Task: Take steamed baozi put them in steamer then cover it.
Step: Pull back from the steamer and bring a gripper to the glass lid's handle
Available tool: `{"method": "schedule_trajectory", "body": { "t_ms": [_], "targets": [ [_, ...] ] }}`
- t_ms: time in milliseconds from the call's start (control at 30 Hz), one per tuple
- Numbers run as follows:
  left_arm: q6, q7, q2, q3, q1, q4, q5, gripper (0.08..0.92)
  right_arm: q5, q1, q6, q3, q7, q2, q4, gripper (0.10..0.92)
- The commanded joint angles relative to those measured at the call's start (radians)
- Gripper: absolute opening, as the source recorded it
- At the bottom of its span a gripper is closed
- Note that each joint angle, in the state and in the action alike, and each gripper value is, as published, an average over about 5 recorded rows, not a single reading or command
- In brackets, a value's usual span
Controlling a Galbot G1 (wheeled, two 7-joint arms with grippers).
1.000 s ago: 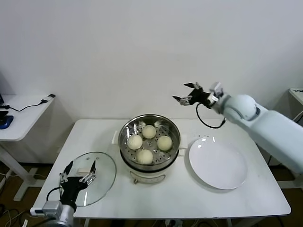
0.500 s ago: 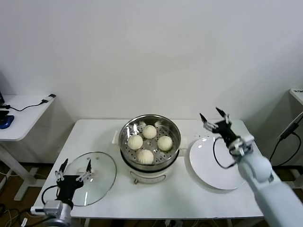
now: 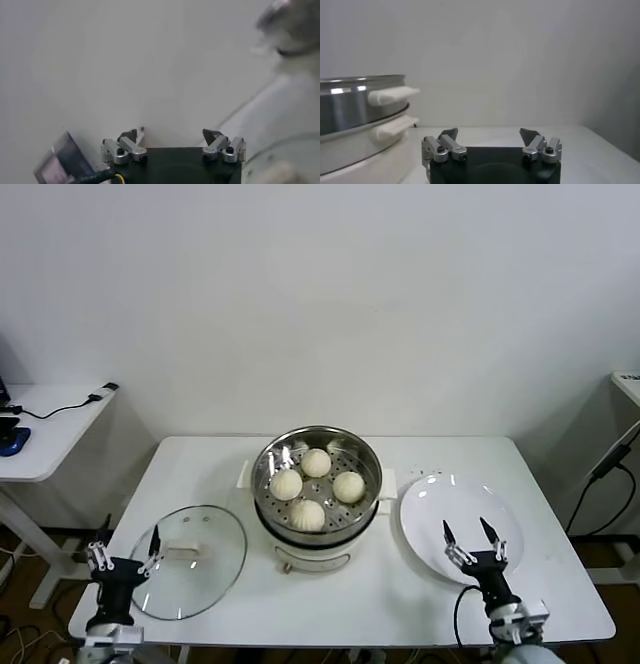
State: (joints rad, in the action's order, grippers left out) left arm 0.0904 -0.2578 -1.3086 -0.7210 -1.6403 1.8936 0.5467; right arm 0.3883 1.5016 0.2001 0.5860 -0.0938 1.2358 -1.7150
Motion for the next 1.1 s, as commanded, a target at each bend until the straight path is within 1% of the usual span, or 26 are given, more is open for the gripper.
{"method": "schedule_trajectory", "body": {
  "t_ms": [33,133,267,533,733,900,1100],
  "targets": [
    [0.101,-0.205,0.078,0.016,0.043,-0.332,0.657,0.823,-0.047,0.108,0.049,0.073,0.005,0.097,-0.021,0.823],
    [0.104,-0.209,0.08,0.021,0.07,-0.385,0.684,0.823,-0.043,0.112,0.05,0.079,0.007,0.093,-0.024,0.823],
    [0.103,-0.2,0.072,0.031,0.077,-0.406,0.712,0.823,-0.032,0.116,0.052,0.09,0.008,0.085,-0.022,0.823],
    [0.073,-0.181,0.025,0.047,0.122,-0.411,0.753,0.823,-0.006,0.117,0.052,0.101,0.01,0.079,-0.021,0.823],
    [0.016,-0.121,0.023,0.062,0.172,-0.371,0.697,0.823,-0.006,0.115,0.051,0.102,0.01,0.079,-0.022,0.823],
    [-0.021,-0.099,0.014,0.074,0.213,-0.374,0.689,0.823,-0.005,0.112,0.051,0.107,0.013,0.08,-0.021,0.823],
    [-0.043,-0.089,0.009,0.083,0.218,-0.399,0.678,0.817,-0.006,0.114,0.055,0.115,0.012,0.084,-0.02,0.823]
  ]
}}
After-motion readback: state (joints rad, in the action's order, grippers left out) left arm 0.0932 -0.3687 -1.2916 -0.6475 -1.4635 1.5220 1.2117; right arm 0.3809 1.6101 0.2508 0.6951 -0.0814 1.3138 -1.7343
